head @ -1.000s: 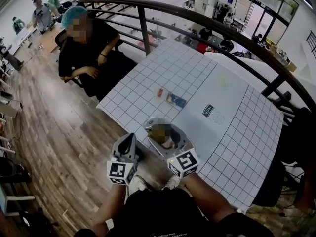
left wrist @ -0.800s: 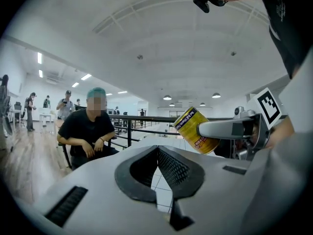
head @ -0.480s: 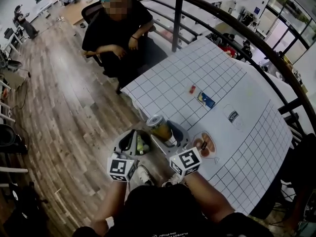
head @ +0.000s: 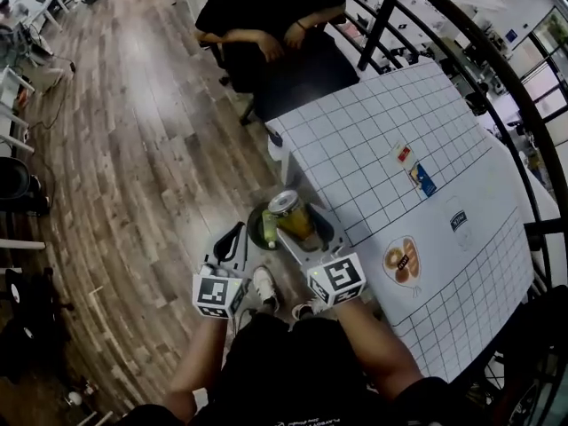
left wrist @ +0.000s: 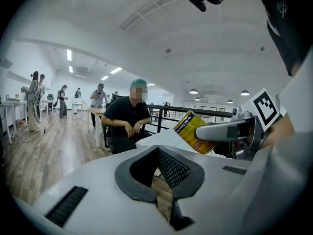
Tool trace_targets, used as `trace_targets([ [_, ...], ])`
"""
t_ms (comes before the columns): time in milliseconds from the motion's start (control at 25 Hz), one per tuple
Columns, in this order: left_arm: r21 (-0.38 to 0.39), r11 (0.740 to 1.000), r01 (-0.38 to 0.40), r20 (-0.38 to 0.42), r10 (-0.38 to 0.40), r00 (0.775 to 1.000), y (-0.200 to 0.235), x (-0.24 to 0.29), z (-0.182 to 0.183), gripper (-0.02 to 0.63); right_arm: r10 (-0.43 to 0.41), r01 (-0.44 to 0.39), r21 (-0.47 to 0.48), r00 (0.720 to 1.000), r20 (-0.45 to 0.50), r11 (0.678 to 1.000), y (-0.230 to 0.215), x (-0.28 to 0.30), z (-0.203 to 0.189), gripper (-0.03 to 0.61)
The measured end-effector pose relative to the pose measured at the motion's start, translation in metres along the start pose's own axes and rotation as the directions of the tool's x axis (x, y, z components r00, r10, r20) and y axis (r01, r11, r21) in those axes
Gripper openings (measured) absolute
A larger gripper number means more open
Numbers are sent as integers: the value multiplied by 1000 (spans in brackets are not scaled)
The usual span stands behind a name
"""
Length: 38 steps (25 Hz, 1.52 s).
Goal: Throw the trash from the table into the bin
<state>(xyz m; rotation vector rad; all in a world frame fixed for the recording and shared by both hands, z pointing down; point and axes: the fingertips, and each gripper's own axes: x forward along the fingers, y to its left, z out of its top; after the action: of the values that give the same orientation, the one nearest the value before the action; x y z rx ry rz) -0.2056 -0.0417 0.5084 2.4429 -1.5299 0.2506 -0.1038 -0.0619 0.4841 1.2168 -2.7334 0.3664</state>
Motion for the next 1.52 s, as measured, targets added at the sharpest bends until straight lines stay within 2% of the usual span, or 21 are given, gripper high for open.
trace_targets([
  [360, -49, 999, -22, -58, 19, 998, 33, -3, -51, 23, 38, -39, -14, 996, -83, 999, 13, 52, -43, 324],
  [640, -75, 996, -38, -93, 30, 995, 47, 1, -91, 23, 34, -33, 11, 985, -169, 999, 14, 66, -99, 324],
  [1160, -94, 995, -38, -183, 20, 983, 68, 37, -184, 21, -22, 43, 67, 958, -286, 997, -20, 88, -215, 324],
  [1520, -101, 994, -30, -253, 4, 967, 62, 57, -242, 23, -45, 90, 101, 923, -382, 991, -42, 97, -297, 324],
])
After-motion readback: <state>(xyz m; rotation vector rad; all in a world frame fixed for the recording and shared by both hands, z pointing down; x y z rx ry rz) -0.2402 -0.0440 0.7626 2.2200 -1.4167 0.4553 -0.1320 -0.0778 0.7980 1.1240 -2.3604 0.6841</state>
